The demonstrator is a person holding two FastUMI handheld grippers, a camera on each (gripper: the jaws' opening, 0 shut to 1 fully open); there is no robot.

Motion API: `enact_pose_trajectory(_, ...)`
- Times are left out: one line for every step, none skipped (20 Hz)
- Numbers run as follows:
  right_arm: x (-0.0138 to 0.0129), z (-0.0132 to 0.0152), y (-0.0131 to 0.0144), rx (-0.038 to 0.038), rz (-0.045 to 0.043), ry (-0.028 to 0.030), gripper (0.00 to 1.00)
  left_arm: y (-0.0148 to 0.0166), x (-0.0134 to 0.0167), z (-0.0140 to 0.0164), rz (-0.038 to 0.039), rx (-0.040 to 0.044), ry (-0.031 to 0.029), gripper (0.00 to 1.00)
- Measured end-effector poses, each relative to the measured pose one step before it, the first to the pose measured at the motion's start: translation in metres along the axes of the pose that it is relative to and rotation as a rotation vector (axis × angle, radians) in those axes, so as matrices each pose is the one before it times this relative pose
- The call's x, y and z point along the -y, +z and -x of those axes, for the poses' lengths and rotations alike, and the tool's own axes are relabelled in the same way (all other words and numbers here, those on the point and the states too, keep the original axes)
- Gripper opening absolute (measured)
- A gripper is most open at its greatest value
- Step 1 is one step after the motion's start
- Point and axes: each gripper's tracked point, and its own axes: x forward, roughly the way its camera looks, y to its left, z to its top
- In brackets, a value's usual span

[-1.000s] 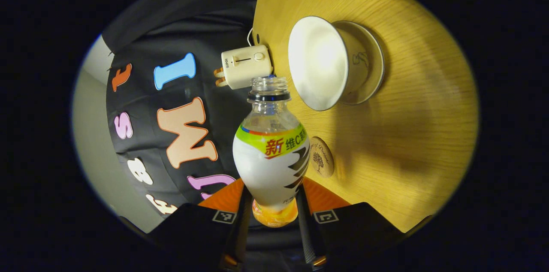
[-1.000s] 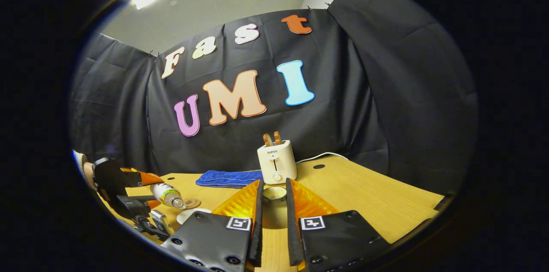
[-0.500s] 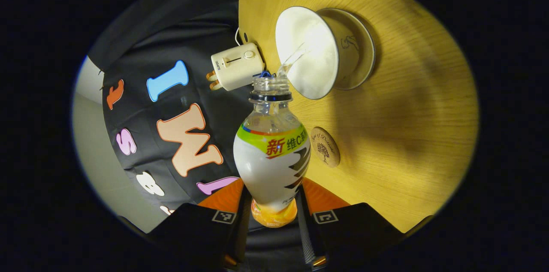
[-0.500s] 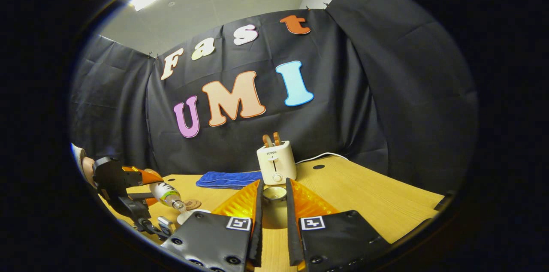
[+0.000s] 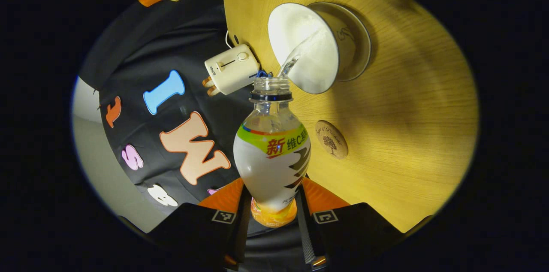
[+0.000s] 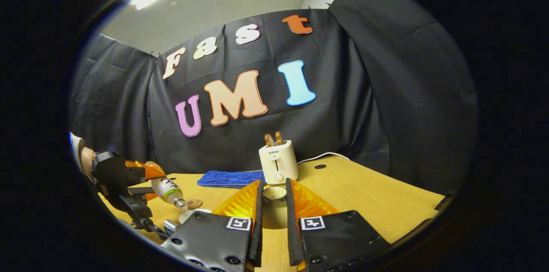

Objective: Open the teacup lid with one hand, grasp the water bottle and pour water into the teacup with the other hand; after pouring, place the water bottle on the coaster and then close the teacup lid.

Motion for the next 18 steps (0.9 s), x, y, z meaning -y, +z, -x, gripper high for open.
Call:
enact_pose_trajectory(0.00053, 0.00021, -0.00080, -0.00136, 0.00019, -0.00157, 0.27, -0.00018, -0.00353, -0.00031, -0.01120, -0.00296, 0.00161, 0.50)
enact_pose_trajectory(0.00105, -0.00015, 0.00115, 0.00139, -0.00039, -0.00063, 0.25, 0.00018, -0.00229, -0.00079, -0.01070, -0.00038, 0.00100, 0.50)
enact_pose_trajectory(0.00064, 0.00052, 0.00042, 0.00048, -0.00118, -0.00083, 0.25, -0.00058, -0.00110, -0.00030, -0.01065, -0.00329, 0.00021, 0.50)
enact_pose_trajectory(0.00018, 0.00020, 0.00048, 0.00031, -0.00099, -0.00017, 0.25, 0.00003, 0.00055, -0.00178, -0.00949, -0.00552, -0.00689, 0.50)
enact_pose_trajectory(0.00048, -0.00014, -0.00007, -0.00002, -0.00086, -0.00124, 0.27, -0.00129, -0.00036, 0.00083, -0.01200, -0.00296, -0.00090, 0.49)
enact_pose_trajectory(-0.00001, -0.00093, -0.00077, -0.00098, -0.00070, 0.00000, 0.25, 0.00028, -0.00149, -0.00091, -0.01200, -0.00140, -0.00171, 0.50)
enact_pose_trajectory(0.00021, 0.00028, -0.00049, -0.00282, -0.00027, -0.00024, 0.25, -0.00129, 0.00056, 0.00073, -0.01180, -0.00556, -0.00273, 0.50)
enact_pose_trajectory(0.00036, -0.00014, -0.00042, -0.00034, -0.00016, -0.00017, 0.25, 0.00098, -0.00215, -0.00014, -0.01032, 0.00154, 0.00193, 0.50)
enact_pose_trajectory(-0.00008, -0.00057, 0.00027, -0.00164, -0.00027, 0.00041, 0.25, -0.00032, -0.00191, 0.00036, -0.01201, -0.00356, -0.00170, 0.50)
enact_pose_trajectory(0.00009, -0.00044, -0.00240, -0.00209, -0.00012, 0.00051, 0.28, 0.00021, -0.00053, 0.00022, -0.01039, -0.00424, -0.00101, 0.50)
enact_pose_trajectory(-0.00010, -0.00049, -0.00045, -0.00151, -0.00067, 0.00082, 0.25, 0.00116, -0.00170, -0.00010, -0.01275, 0.00416, 0.00177, 0.50)
enact_pose_trajectory(-0.00007, 0.00007, -0.00076, -0.00263, -0.00013, 0.00052, 0.30, -0.00053, -0.00073, 0.00059, -0.01696, -0.00628, -0.00024, 0.50)
enact_pose_trajectory(-0.00013, -0.00073, -0.00039, -0.00202, 0.00074, -0.00089, 0.29, 0.00120, -0.00243, 0.00034, -0.01779, 0.00387, 0.00186, 0.50)
enact_pose_trajectory(0.00101, -0.00029, -0.00151, -0.00177, 0.00088, -0.00103, 0.25, -0.00207, -0.00039, 0.00030, -0.01872, -0.00999, -0.00630, 0.50)
enact_pose_trajectory(0.00065, -0.00003, -0.00063, -0.00149, 0.00055, -0.00100, 0.25, -0.00018, -0.00257, 0.00116, -0.01620, -0.00143, 0.00124, 0.50)
enact_pose_trajectory(0.00071, -0.00012, 0.00033, -0.00024, -0.00073, -0.00109, 0.25, 0.00042, -0.00147, 0.00107, -0.01325, -0.00024, 0.00252, 0.51)
enact_pose_trajectory(0.00021, -0.00024, 0.00077, -0.00057, -0.00145, -0.00043, 0.27, -0.00044, 0.00019, 0.00113, -0.01104, -0.00369, -0.00090, 0.51)
enact_pose_trajectory(0.00040, 0.00038, -0.00109, -0.00169, -0.00156, -0.00043, 0.27, 0.00171, 0.00032, 0.00052, -0.00790, 0.00154, 0.00130, 0.50)
